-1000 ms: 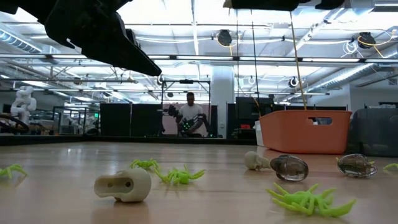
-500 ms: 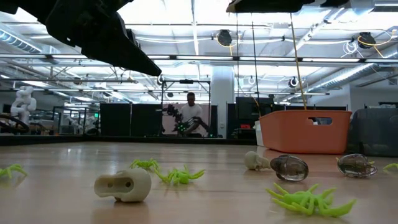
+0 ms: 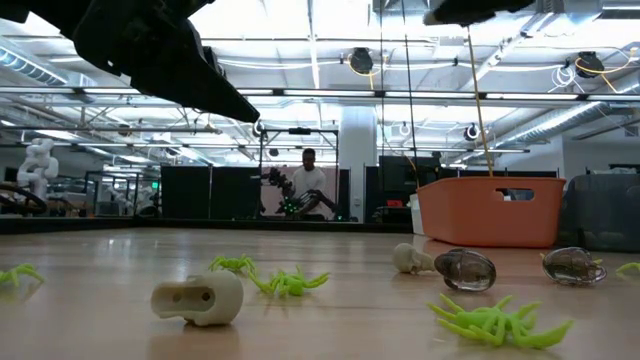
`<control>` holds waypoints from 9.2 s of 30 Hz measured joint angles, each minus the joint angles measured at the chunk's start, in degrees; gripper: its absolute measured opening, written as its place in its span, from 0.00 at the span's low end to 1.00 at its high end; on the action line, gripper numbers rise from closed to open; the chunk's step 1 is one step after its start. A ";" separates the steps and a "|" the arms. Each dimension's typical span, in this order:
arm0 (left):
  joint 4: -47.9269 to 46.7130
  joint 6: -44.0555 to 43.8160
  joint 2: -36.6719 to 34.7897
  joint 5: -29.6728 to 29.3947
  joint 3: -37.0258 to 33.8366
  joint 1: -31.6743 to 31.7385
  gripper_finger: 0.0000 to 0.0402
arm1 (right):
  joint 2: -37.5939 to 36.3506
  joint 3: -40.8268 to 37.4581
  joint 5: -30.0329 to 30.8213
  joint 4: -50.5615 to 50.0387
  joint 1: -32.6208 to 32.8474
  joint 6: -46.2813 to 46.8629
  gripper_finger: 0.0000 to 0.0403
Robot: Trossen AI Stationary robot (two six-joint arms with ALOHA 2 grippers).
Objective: Sort Halloween decoration
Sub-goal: Put the white skull toy into the black bin, then put the green spider toy into the white bin
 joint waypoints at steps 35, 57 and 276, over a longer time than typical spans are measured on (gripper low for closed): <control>-0.02 -1.67 0.04 3.27 0.00 0.00 0.44 | -12.29 -10.67 1.38 -53.20 -12.24 44.87 0.06; -0.06 -7.74 0.04 10.45 0.00 -0.99 0.44 | -9.62 -15.17 2.26 -51.49 -16.24 53.21 0.22; -9.23 -15.55 -7.58 -18.78 0.00 -14.15 0.36 | -1.08 0.78 0.96 -4.40 -24.56 3.18 0.00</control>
